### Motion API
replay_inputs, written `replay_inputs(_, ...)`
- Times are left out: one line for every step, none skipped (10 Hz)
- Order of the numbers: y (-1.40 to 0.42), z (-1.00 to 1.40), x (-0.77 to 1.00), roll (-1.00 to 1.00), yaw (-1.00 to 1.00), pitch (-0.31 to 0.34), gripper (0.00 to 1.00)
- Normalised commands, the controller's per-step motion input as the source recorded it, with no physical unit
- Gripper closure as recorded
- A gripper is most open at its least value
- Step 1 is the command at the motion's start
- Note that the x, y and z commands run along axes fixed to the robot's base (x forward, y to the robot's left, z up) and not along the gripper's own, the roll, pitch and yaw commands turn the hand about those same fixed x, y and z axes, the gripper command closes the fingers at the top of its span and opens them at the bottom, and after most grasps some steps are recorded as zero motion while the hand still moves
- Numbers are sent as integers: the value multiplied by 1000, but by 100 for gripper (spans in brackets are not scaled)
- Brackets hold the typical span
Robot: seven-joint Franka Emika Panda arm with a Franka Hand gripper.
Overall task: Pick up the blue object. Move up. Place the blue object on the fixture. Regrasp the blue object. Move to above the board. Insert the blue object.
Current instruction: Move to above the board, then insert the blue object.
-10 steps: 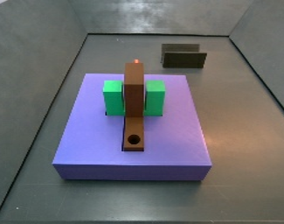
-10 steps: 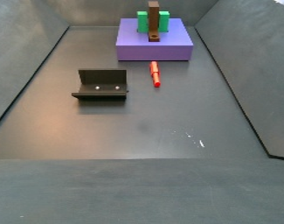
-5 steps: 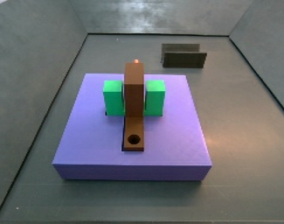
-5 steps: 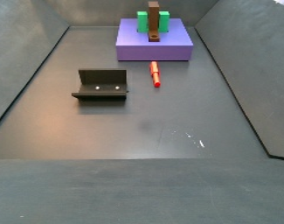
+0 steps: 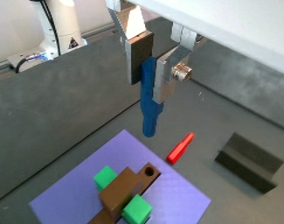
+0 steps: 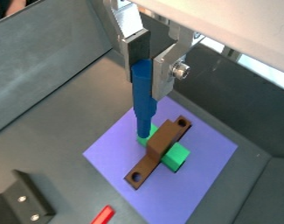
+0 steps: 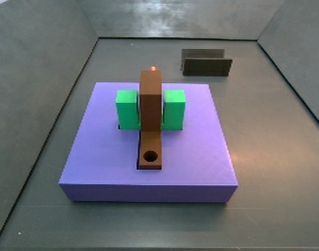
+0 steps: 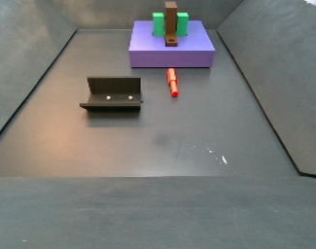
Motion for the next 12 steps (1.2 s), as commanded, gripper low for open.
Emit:
replay_inputs(10, -2, -30, -254, -21, 0, 100)
replay_inputs(-263, -94, 0, -40, 20, -13, 100)
replay_inputs(-826, -246, -89, 0, 251, -44, 100)
replay_inputs(-874, -149, -134, 1, 297, -94, 100)
replay_inputs(-960, -166, -123, 43, 189, -97, 100)
replay_inputs(-986, -346, -83, 60, 174, -151, 100)
replay_inputs(-889, -540, -63, 0, 169, -199, 100)
replay_inputs(-574, -600, -183, -20, 0, -293, 100)
replay_inputs(-466, -626, -174, 0, 0, -311, 100)
replay_inputs(-371, -637, -171, 0, 0, -314, 100)
replay_inputs(-277, -671, -149, 54, 0, -306, 100)
replay_inputs(-180, -829, 0, 117, 0, -204, 100)
